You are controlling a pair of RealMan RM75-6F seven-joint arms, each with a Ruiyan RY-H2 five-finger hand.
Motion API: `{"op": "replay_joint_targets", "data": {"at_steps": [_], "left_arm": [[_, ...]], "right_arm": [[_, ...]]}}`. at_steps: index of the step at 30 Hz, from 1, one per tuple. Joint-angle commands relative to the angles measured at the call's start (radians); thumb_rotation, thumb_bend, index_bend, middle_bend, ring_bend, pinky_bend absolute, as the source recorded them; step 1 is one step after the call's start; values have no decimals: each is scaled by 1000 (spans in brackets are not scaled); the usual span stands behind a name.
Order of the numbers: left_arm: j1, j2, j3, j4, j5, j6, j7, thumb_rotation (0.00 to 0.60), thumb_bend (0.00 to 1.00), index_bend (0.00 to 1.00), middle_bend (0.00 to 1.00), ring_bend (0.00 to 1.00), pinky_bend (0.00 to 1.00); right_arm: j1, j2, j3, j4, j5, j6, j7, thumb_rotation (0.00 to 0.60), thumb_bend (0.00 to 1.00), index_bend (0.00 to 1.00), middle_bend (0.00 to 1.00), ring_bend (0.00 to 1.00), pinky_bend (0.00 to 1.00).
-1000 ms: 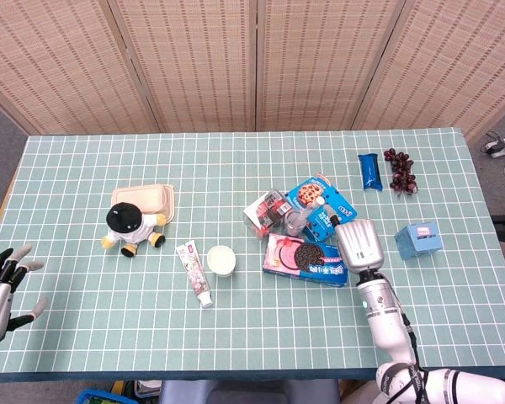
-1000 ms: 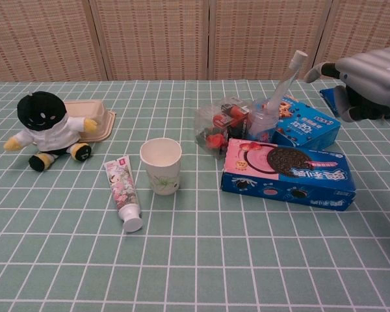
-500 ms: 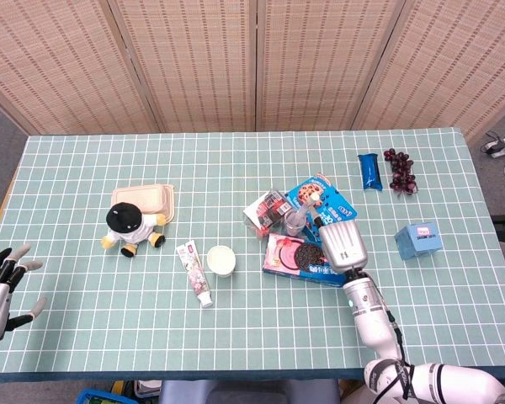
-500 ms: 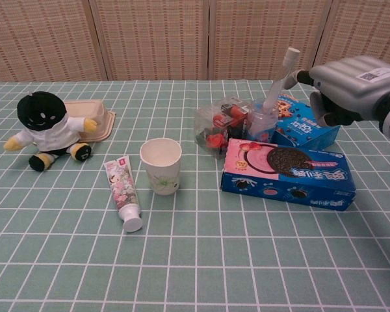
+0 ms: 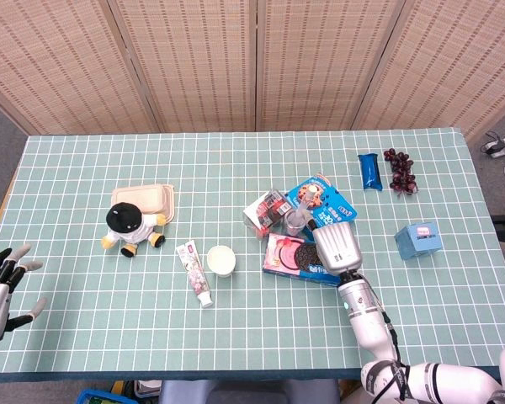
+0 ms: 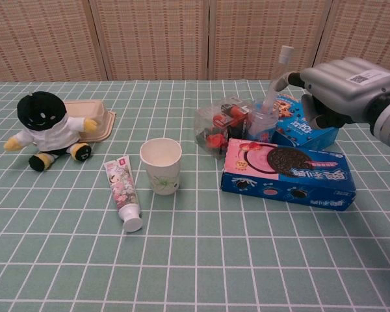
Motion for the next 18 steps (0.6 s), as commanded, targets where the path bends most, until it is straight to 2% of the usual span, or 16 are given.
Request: {"op": "replay_joint_targets", "data": {"at_steps": [1,18], "left_arm": [[1,-1,1,0,2,1,1,600,267,357,144,80,296],[1,0,2,-4,3,-1,6,600,267,358,144,80,296]], "right_arm": [[-4,5,-6,0,2,6,3,600,837,162,1000,1000,1000],[14,1,-1,34,49,9,-1,600,837,162,1000,1000,1000]]}}
